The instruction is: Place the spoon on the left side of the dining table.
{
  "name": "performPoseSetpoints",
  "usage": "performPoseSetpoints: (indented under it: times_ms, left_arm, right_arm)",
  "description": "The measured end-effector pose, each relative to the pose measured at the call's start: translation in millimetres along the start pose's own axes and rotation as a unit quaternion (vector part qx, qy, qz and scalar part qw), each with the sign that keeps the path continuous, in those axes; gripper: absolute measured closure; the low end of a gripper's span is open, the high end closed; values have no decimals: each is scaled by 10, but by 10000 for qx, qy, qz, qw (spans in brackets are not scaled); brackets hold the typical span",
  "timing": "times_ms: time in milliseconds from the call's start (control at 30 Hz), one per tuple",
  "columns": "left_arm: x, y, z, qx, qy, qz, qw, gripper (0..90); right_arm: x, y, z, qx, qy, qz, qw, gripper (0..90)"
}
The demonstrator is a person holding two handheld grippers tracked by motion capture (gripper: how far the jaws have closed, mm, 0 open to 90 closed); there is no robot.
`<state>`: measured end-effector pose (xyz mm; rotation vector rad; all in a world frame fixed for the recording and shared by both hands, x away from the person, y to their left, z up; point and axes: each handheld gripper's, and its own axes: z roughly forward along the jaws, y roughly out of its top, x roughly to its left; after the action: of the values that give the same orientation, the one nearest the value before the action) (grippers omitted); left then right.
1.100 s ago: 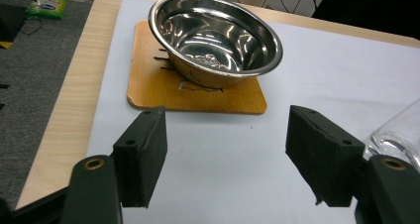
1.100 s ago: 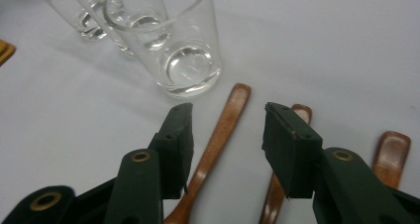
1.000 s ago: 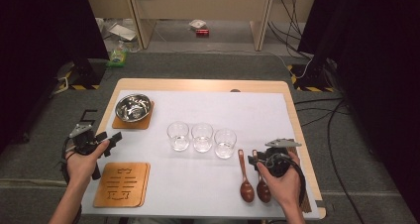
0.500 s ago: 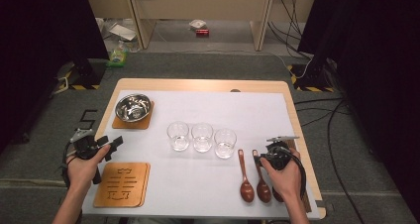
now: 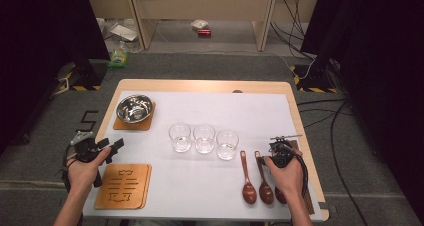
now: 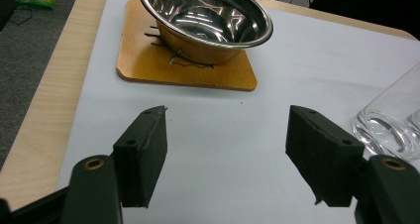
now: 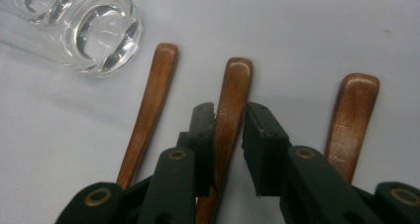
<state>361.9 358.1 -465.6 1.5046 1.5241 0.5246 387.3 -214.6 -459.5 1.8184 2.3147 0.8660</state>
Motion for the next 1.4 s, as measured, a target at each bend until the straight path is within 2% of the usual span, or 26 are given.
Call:
performPoseSetpoints:
  times_ms: [67,300,567,733,1033,1400]
  left_arm:
    - [5,-5,3,4,10,-13,10000,319]
    - [17,-9,-6,10,24,-21,10000,318]
    - [23,-16,-5,12,31,-25,10000,319]
    - [21,-14,-3,16,46,5,10000,321]
    - [17,-18,5,21,41,9,10000,322]
    - [21,-25,11,41,49,23,10000,322]
  right_arm:
    - [-5,6,7,34,5,85,10000,757]
    - [-23,11,35,111,4,108,9999,773]
    - [-1,34,46,189,16,247,9995,790]
    - [10,45,49,233,-34,452,9987,791]
    - [38,60,58,270,-125,674,9973,792]
    - [152,101,78,397,-393,626,9965,794]
